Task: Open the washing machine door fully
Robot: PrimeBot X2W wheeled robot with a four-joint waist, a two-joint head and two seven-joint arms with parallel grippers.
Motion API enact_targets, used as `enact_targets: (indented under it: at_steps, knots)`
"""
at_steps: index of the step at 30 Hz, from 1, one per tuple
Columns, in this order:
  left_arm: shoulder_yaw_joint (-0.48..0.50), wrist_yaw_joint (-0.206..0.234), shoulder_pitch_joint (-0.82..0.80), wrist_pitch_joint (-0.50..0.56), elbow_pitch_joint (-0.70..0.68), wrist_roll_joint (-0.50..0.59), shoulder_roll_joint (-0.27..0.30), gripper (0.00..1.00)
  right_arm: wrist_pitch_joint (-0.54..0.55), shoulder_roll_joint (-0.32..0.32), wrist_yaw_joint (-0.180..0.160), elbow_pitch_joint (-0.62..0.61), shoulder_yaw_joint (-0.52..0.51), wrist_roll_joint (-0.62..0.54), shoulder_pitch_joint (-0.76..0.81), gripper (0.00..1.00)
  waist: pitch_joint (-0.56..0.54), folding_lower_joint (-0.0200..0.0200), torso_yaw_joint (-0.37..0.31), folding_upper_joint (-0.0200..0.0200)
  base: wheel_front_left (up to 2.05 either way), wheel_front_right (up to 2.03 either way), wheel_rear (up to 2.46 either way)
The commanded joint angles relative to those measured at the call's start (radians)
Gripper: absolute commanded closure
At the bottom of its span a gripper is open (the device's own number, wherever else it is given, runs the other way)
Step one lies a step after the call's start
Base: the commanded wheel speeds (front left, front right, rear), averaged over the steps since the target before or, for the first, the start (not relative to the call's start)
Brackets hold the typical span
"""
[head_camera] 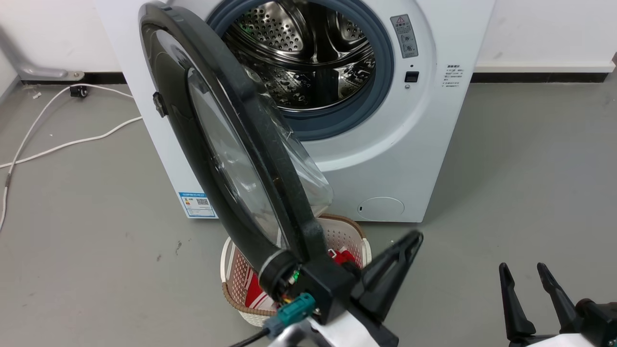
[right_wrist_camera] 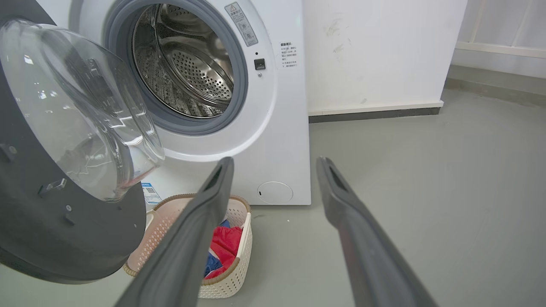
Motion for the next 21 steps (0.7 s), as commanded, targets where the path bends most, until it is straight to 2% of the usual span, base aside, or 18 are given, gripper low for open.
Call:
enact_targets:
  at_steps: [1, 10, 21]
  knots:
    - [-0.007, 0.005, 0.015, 0.006, 0.007, 0.003, 0.006, 1.0, -0.005, 0.001, 0.0, 0.003, 0.0, 0.005, 0.006, 0.0, 0.002, -0.0001, -0.001, 0.0, 0.0, 0.0, 0.0]
    - [-0.031, 0.028, 0.092, 0.028, 0.148, 0.011, 0.053, 1.0, -0.016, 0.001, 0.0, 0.028, 0.0, 0.01, -0.014, 0.0, 0.017, -0.0001, -0.001, 0.0, 0.0, 0.0, 0.0]
    - [0.034, 0.066, 0.032, -0.041, 0.3, 0.007, 0.046, 1.0, -0.027, 0.001, 0.0, 0.068, 0.004, 0.016, -0.037, 0.0, 0.027, -0.0001, 0.004, 0.0, 0.0, 0.0, 0.0]
